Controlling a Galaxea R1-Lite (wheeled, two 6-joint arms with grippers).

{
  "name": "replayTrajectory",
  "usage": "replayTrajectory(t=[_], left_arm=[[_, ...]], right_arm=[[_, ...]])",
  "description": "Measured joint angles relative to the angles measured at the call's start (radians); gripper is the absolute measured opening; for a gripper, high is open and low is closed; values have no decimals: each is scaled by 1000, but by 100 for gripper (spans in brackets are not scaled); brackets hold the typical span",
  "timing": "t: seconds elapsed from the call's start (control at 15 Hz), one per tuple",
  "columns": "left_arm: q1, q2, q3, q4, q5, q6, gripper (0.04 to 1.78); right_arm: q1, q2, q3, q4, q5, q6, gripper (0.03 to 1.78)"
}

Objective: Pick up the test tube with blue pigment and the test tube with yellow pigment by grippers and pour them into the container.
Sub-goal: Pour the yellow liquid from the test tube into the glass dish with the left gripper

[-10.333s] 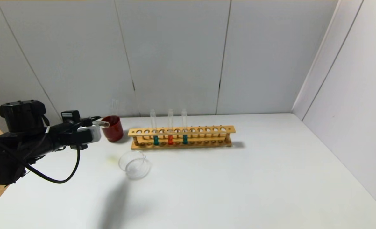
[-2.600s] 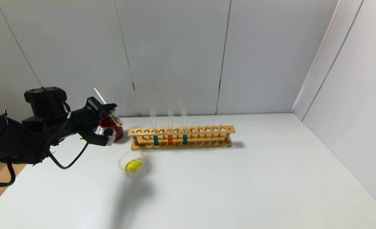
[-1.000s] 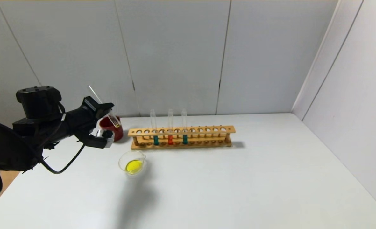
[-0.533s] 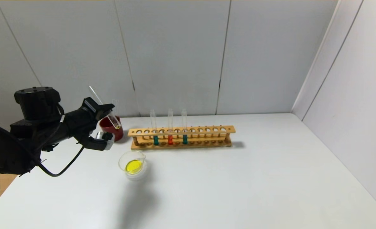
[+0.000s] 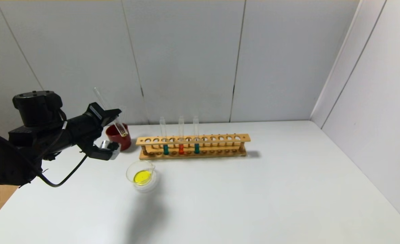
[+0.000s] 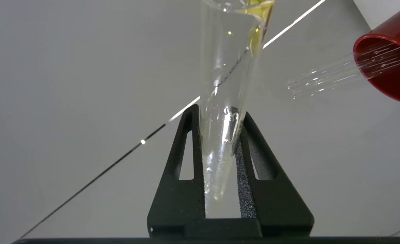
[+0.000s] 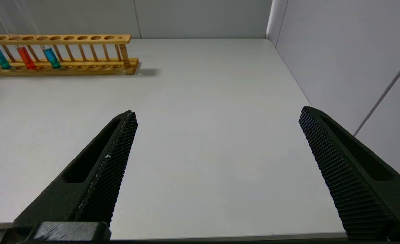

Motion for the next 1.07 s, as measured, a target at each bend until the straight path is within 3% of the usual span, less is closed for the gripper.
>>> replayTrajectory(t=[1.07], left_arm=[[0,11,12,-78,6,102,32]], right_arm=[[0,0,0,0,0,0,175]])
